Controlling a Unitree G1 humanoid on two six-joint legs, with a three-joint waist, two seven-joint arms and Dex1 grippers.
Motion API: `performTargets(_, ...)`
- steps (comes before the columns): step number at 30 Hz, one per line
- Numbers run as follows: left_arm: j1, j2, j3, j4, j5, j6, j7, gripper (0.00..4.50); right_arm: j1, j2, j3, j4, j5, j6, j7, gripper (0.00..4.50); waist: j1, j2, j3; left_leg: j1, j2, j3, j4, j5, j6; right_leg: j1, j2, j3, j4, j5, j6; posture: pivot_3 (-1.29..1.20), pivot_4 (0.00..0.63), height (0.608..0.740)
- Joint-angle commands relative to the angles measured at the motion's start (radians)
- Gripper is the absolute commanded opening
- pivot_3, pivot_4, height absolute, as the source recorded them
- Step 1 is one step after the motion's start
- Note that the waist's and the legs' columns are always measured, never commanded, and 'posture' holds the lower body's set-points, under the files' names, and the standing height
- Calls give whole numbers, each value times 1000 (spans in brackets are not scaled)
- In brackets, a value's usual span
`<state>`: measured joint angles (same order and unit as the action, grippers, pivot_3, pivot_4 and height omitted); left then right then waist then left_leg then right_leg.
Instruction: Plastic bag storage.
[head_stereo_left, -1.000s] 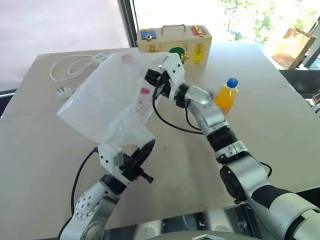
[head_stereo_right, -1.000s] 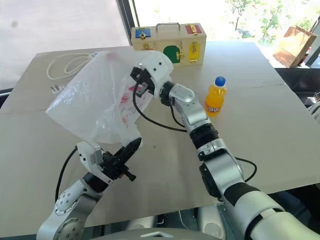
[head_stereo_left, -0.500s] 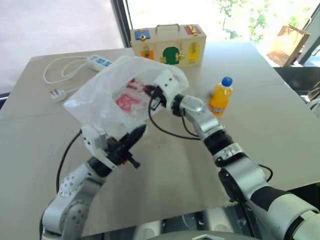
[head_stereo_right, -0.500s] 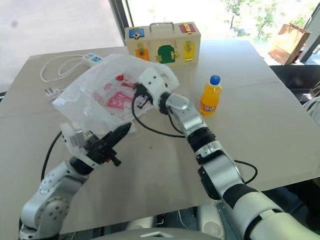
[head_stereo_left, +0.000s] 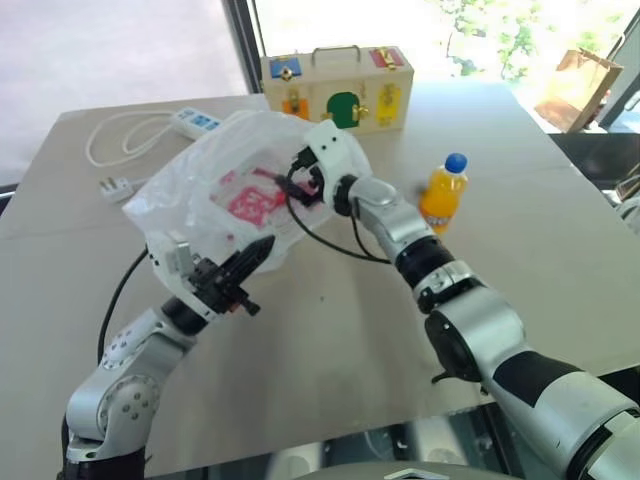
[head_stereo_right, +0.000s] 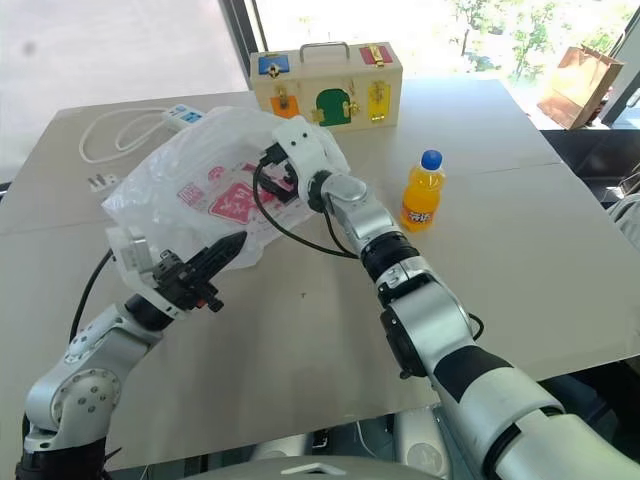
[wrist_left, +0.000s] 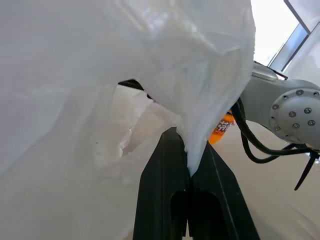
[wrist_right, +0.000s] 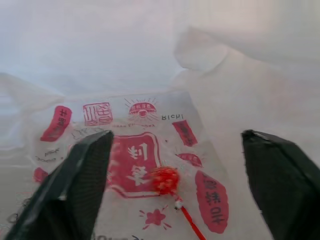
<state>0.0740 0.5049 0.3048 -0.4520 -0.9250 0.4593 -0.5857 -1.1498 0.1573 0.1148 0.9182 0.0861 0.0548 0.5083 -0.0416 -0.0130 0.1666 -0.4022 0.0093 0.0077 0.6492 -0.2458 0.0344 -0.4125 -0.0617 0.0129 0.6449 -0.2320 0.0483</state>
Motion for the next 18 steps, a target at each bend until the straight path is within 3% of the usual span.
performTargets(1, -18, 1, 18, 8, -14, 14, 4, 0, 209, -59, 126, -401, 69, 151, 261, 4462, 5, -1, -1, 0, 0, 0, -1, 0, 0, 0, 0, 0, -1, 0, 0, 0, 150, 739)
performTargets(3, -27, 2, 11, 8, -11, 22, 4, 0, 339, -196, 171, -728, 137, 319, 370, 4462, 11, 0, 0, -2, 0, -2, 0, 0, 0, 0, -1, -2, -2, 0, 0, 0, 150, 739)
performTargets(5, -40, 1, 4, 9, -6, 27, 5, 0, 395, -313, 112, -1002, 257, 514, 389, 4462, 24, 0, 1, -12, -1, -6, 5, 0, 0, -6, -3, -7, -1, 0, 1, 0, 150, 739)
performTargets(8, -53, -1, 2, 17, -2, 31, 2, 0, 383, -428, -34, -1213, 432, 706, 358, 4462, 26, 0, 2, -16, -4, -8, 8, 0, 1, -10, -8, -8, 1, 1, 2, 0, 150, 739)
performTargets(11, -57, -4, -4, 21, 7, 30, -3, 0, 340, -510, -164, -1285, 550, 819, 316, 4462, 25, 1, 2, -12, -2, -10, 8, 0, 0, -6, -7, -9, 1, 1, 0, 0, 150, 739)
performTargets(15, -64, -8, -13, 26, 21, 26, -13, 0, 267, -716, -280, -1188, 497, 811, 299, 4462, 28, 1, 2, -10, -3, -12, 8, 0, 0, -3, -2, -11, 0, 1, -1, 0, 150, 739)
performTargets(18, -69, -11, -29, 24, 37, 21, -23, 0, 322, -834, -243, -1078, 423, 783, 310, 4462, 38, -1, 1, -12, -5, -12, 8, 0, 1, -3, -4, -12, -3, 1, 0, 0, 150, 739)
